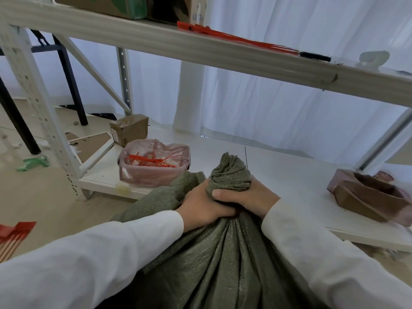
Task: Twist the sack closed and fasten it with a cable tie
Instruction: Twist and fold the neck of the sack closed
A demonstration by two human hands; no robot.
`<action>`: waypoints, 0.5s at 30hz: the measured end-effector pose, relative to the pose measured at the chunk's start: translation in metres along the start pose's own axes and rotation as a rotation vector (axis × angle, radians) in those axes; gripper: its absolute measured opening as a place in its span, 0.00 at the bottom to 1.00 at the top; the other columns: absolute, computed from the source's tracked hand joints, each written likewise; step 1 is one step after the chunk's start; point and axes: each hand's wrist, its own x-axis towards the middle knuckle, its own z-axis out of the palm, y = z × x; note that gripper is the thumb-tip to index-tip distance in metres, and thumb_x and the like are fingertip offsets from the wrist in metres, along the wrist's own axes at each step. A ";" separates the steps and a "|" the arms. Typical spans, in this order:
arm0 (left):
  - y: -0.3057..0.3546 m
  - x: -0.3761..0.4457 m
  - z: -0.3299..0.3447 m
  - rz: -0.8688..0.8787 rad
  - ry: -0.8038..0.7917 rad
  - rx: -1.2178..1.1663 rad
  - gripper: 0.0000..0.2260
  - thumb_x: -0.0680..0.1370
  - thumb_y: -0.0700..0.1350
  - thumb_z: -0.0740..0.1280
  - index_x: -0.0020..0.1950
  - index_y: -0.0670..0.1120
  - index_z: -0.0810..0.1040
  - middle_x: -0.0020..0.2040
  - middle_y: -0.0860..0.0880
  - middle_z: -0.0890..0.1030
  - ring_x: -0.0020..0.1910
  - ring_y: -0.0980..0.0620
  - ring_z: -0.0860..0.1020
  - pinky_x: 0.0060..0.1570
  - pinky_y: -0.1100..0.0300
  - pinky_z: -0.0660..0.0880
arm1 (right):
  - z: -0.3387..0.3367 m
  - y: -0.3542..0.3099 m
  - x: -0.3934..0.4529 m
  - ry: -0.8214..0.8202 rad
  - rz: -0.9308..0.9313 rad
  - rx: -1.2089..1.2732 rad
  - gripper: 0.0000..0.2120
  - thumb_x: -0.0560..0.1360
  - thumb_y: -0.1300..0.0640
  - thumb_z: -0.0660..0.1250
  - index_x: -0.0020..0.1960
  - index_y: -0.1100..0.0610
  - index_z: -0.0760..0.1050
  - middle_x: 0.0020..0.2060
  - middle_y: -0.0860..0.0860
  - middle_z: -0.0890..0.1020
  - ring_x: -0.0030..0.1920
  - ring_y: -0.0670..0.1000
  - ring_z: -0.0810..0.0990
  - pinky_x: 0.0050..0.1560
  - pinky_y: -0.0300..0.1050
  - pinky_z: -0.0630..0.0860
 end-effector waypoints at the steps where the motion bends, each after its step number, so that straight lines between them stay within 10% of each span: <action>1: 0.000 0.002 0.001 -0.001 0.000 -0.026 0.23 0.59 0.50 0.73 0.54 0.55 0.78 0.51 0.54 0.84 0.54 0.53 0.80 0.60 0.46 0.74 | -0.002 -0.004 0.000 -0.017 0.041 -0.007 0.25 0.58 0.50 0.80 0.52 0.57 0.80 0.49 0.54 0.84 0.50 0.49 0.82 0.56 0.45 0.76; 5: 0.003 0.007 0.004 0.004 0.010 -0.028 0.23 0.57 0.53 0.73 0.51 0.55 0.75 0.48 0.55 0.83 0.51 0.53 0.81 0.57 0.47 0.75 | -0.025 -0.026 -0.004 0.266 0.074 -0.426 0.57 0.47 0.32 0.75 0.70 0.50 0.61 0.68 0.52 0.65 0.67 0.51 0.68 0.69 0.53 0.66; 8: 0.003 0.008 0.004 0.015 -0.024 -0.026 0.24 0.56 0.53 0.72 0.51 0.56 0.75 0.48 0.55 0.83 0.51 0.52 0.81 0.57 0.47 0.75 | -0.031 -0.043 -0.008 0.052 -0.033 -0.513 0.57 0.52 0.38 0.79 0.73 0.42 0.51 0.70 0.50 0.63 0.70 0.50 0.64 0.70 0.50 0.64; 15: -0.002 0.012 0.003 -0.053 0.062 0.024 0.26 0.55 0.58 0.71 0.53 0.58 0.76 0.49 0.55 0.83 0.50 0.52 0.80 0.55 0.48 0.76 | 0.011 -0.006 0.018 0.451 -0.189 -0.432 0.16 0.62 0.49 0.75 0.42 0.48 0.69 0.39 0.47 0.79 0.43 0.51 0.78 0.45 0.44 0.73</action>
